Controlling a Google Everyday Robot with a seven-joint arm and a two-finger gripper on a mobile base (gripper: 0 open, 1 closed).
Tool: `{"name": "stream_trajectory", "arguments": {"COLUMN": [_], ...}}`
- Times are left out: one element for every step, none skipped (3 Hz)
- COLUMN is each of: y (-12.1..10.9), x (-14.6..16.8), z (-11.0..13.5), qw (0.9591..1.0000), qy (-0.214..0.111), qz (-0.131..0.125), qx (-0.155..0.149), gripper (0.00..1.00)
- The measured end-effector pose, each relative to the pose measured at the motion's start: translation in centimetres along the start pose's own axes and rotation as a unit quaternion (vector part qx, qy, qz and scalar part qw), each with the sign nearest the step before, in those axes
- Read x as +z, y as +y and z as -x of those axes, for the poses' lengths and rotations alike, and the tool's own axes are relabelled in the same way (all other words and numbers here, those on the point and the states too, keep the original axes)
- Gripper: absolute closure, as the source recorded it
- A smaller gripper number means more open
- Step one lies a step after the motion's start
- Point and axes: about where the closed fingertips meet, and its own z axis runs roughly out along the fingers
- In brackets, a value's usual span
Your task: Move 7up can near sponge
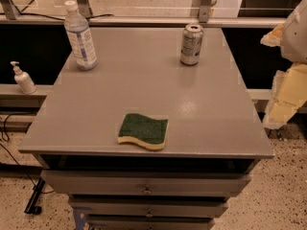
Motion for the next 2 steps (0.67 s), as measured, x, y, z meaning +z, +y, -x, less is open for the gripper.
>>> {"name": "stream_trajectory", "arguments": {"y": [0.00, -0.29], "x": [0.00, 0.20], "z": [0.00, 0.32], "qw": [1.0000, 0.9999], "qy": [0.000, -0.012], "qz": [0.000, -0.006], "qx": [0.000, 0.000], "gripper": [0.00, 0.00]}}
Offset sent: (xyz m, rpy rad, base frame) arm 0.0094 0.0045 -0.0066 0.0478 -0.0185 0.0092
